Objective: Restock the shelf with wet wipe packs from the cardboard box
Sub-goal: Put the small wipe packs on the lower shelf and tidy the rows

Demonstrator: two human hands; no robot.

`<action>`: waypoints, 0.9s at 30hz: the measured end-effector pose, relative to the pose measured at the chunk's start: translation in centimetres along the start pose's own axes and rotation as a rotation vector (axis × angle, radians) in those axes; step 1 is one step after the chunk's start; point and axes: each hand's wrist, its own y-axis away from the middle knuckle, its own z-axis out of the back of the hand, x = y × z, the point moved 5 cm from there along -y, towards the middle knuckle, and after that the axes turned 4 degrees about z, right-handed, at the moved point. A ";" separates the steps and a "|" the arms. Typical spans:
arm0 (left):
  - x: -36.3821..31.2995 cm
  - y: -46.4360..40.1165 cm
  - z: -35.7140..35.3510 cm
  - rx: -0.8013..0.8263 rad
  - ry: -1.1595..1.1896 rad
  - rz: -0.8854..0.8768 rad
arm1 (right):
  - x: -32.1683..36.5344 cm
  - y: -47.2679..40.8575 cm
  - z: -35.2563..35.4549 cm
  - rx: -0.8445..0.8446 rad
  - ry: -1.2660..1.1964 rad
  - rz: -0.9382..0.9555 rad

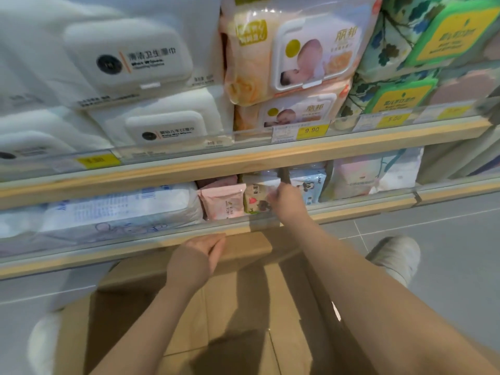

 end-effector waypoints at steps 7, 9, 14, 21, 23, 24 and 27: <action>0.1 -0.5 0.1 0.008 0.021 0.015 | 0.4 -1.0 -2.3 0.014 0.188 -0.037; 0.4 -0.7 0.0 0.037 0.048 0.019 | 0.5 -0.9 -2.2 -0.002 0.168 -0.069; 0.0 -0.6 0.2 0.168 0.056 0.030 | -0.1 1.9 -0.7 -0.031 0.037 -0.080; -4.4 0.8 6.9 -0.017 0.143 -0.030 | 3.2 8.0 7.7 -0.070 0.114 0.200; -6.6 0.7 9.8 -0.069 0.150 -0.075 | 4.9 9.5 10.6 -0.122 0.130 0.283; -7.6 0.7 11.3 -0.103 0.146 -0.103 | 5.8 10.3 12.0 -0.148 0.133 0.321; -10.6 1.1 15.6 -0.212 0.162 -0.169 | 8.3 12.2 15.5 -0.214 0.144 0.428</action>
